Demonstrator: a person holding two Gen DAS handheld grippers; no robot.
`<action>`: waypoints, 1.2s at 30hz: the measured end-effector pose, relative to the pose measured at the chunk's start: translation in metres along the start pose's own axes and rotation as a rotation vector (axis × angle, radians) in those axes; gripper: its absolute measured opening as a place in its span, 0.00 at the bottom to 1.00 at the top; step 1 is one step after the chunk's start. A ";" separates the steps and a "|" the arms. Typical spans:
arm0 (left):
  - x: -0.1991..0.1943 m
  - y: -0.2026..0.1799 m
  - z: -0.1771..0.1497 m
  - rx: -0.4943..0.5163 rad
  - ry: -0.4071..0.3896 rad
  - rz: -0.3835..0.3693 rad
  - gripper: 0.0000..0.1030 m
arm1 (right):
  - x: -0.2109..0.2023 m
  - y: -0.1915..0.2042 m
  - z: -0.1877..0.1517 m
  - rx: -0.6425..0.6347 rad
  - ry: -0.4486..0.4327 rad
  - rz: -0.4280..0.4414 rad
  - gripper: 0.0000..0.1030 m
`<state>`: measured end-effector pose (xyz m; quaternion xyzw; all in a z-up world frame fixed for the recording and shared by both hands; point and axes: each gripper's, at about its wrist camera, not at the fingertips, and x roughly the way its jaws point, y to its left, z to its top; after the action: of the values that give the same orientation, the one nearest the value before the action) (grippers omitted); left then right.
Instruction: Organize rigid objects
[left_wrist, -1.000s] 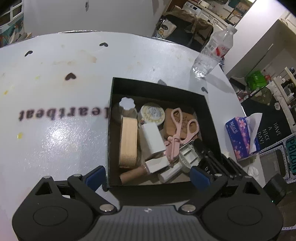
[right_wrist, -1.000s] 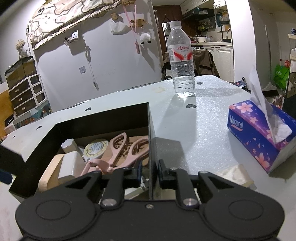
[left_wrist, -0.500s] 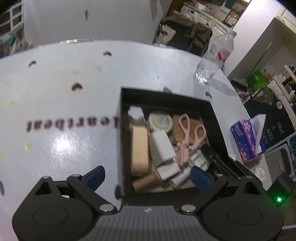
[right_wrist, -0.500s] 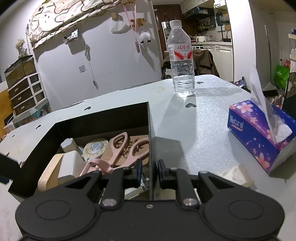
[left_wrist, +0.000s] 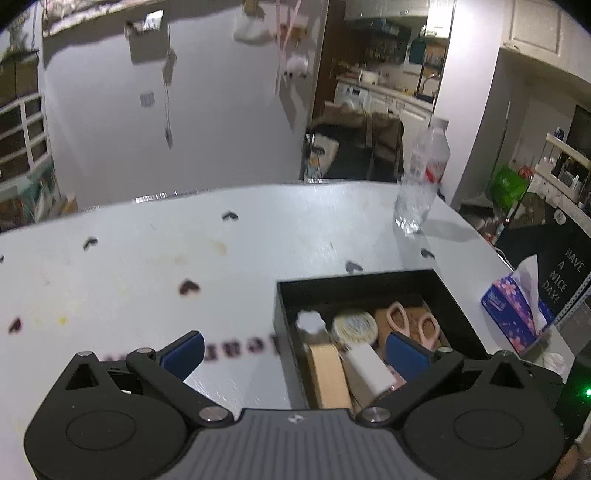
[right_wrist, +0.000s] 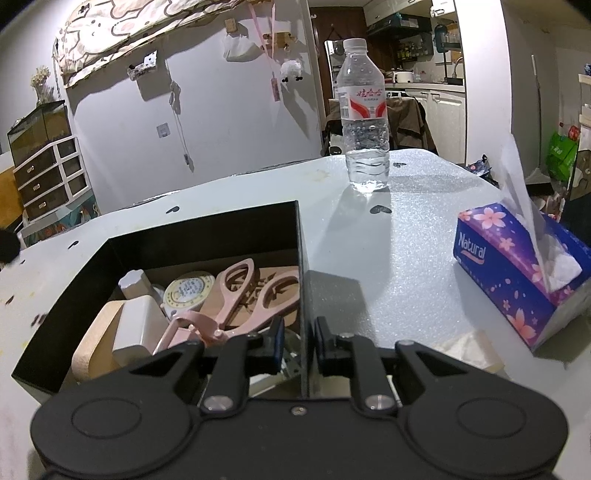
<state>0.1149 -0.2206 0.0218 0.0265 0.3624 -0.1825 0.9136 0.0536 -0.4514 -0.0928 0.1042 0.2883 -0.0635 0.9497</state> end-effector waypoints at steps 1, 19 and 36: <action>-0.001 0.002 0.000 -0.002 -0.011 -0.001 1.00 | 0.000 0.001 0.000 -0.006 0.003 -0.002 0.17; -0.030 0.024 0.001 0.012 -0.190 0.037 1.00 | -0.046 0.023 0.038 -0.080 -0.076 -0.016 0.21; -0.061 0.017 -0.048 0.037 -0.262 0.046 1.00 | -0.133 0.045 0.026 -0.123 -0.198 -0.049 0.61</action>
<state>0.0489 -0.1770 0.0263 0.0275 0.2358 -0.1702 0.9564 -0.0338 -0.4054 0.0102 0.0321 0.1989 -0.0789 0.9763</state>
